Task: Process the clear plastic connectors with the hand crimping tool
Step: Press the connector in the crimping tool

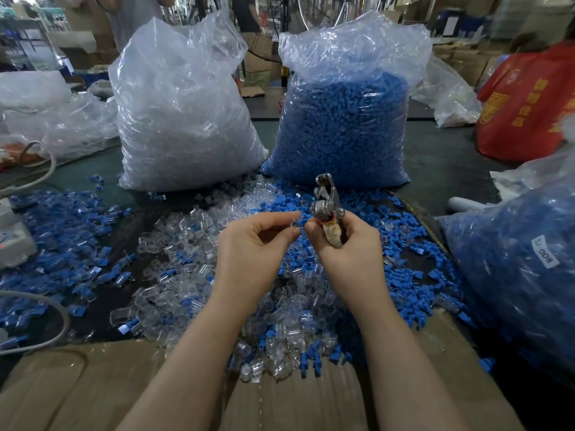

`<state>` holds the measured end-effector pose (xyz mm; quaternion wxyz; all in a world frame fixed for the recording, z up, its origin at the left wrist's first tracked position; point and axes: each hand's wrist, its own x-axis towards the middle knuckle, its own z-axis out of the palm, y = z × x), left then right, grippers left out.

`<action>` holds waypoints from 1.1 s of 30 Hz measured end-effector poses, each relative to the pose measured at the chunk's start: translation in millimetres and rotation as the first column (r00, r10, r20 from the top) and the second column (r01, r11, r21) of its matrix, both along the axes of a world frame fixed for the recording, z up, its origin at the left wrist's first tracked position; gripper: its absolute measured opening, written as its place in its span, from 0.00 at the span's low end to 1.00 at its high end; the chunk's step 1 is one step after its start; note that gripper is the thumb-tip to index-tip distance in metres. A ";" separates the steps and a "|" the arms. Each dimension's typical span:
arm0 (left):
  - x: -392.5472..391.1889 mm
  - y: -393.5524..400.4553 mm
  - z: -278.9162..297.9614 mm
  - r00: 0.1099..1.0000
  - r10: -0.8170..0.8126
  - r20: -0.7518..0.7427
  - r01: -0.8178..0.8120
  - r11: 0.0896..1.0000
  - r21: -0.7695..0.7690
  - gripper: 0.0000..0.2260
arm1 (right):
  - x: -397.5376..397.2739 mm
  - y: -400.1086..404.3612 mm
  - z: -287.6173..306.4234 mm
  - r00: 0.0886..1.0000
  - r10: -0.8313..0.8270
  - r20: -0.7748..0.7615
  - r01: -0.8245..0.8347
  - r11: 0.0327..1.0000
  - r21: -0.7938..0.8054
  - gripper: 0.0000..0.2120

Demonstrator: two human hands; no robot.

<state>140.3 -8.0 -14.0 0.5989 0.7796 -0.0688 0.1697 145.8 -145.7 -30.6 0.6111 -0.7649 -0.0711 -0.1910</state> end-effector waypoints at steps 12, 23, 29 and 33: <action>1.5 0.6 -1.6 0.993 -0.061 -0.099 0.039 0.978 -0.207 0.08 | -1.7 0.0 -0.4 1.000 0.002 -0.008 -0.002 1.000 -0.012 0.08; 5.0 10.1 -0.2 0.993 -0.057 -0.108 0.005 0.901 -0.434 0.07 | -0.9 -1.1 -3.2 0.997 -0.072 -0.033 0.072 0.997 -0.002 0.04; 2.7 2.4 -0.5 0.999 0.000 -0.049 -0.010 0.979 -0.205 0.08 | -1.7 0.2 -1.4 0.998 -0.063 -0.018 0.062 0.998 -0.033 0.04; 0.7 -3.5 -1.4 1.000 0.006 -0.030 -0.010 0.990 -0.138 0.08 | -2.5 0.6 -0.2 0.999 -0.033 0.002 0.033 0.999 -0.040 0.06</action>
